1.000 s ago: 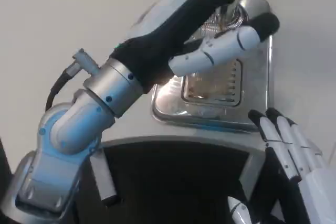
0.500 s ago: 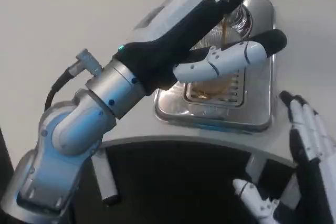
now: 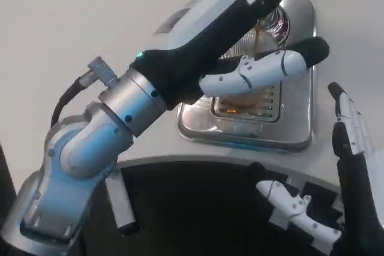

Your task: Grasp the cup under the faucet to collect the drink, then remove the cup.

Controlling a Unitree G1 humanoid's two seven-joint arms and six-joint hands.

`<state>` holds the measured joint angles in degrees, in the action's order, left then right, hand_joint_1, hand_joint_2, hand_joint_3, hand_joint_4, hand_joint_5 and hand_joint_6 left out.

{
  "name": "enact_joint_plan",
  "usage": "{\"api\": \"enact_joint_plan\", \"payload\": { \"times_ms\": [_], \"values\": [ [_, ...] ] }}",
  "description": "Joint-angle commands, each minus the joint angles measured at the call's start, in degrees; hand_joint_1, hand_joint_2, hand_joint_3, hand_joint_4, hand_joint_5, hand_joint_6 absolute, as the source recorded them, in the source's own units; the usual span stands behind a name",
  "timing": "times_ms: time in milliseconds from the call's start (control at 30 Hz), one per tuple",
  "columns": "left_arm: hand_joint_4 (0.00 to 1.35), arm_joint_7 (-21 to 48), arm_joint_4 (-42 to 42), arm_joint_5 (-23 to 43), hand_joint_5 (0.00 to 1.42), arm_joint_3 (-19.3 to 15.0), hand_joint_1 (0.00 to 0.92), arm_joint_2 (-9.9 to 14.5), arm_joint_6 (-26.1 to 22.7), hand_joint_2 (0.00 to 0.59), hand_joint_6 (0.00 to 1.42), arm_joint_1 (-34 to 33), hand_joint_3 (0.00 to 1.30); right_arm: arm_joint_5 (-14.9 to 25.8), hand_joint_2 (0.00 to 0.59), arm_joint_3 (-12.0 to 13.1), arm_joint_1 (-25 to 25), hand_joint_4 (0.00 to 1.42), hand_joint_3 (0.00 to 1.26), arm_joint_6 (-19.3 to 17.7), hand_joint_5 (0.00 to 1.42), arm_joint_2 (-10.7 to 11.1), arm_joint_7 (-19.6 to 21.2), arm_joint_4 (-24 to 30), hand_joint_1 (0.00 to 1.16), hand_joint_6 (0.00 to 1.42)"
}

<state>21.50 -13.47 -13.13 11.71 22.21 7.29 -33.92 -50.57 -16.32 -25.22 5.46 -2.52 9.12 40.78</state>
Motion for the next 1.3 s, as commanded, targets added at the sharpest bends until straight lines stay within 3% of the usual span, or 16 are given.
{"api": "enact_joint_plan", "payload": {
  "times_ms": [33, 167, 300, 667, 1000, 1300],
  "values": [
    [0.0, 1.5, 0.1, -0.1, 0.0, 1.0, 0.0, 0.2, 2.2, 0.223, 0.0, 0.9, 0.0, 2.1, 0.077, -1.5, 2.6, 0.0, 0.0, 1.5, 0.0, -2.7, 0.0, -0.7, 1.03, 0.11],
    [0.0, 1.5, 0.0, 0.0, 0.0, 0.8, 0.0, 0.2, 2.2, 0.224, 0.0, 1.1, 0.0, 4.4, 0.072, -0.4, 3.8, 0.0, 0.0, 2.0, 0.0, -1.9, 0.7, -1.2, 1.05, 0.14],
    [0.0, 1.6, 0.0, -0.1, 0.0, 0.8, 0.0, 0.3, 2.3, 0.228, 0.0, 1.0, 0.0, 6.3, 0.134, 0.3, 4.3, 0.0, 0.0, 2.7, 0.0, -2.0, 1.5, -1.7, 1.1, 0.16],
    [0.0, 1.6, 0.0, 0.1, 0.0, 0.6, 0.0, 0.1, 2.0, 0.23, 0.0, 1.0, 0.0, 9.2, 0.157, 2.7, 7.4, 0.0, 0.0, 6.1, 0.0, -1.6, 1.5, -3.0, 1.09, 0.17],
    [0.0, 1.7, 0.1, 0.0, 0.0, 0.5, 0.0, 0.4, 2.0, 0.23, 0.0, 1.1, 0.0, 11.3, 0.151, 4.4, 14.5, 0.0, 0.0, 10.7, 0.0, -1.7, 0.0, -5.1, 1.07, 0.17],
    [0.0, 1.5, 0.3, -0.2, 0.0, 0.3, 0.0, 0.5, 2.3, 0.23, 0.0, 1.3, 0.0, 14.3, 0.158, 6.2, 19.0, 0.0, 0.0, 11.6, 0.0, -0.6, -1.6, -7.6, 1.05, 0.19]
  ]
}}
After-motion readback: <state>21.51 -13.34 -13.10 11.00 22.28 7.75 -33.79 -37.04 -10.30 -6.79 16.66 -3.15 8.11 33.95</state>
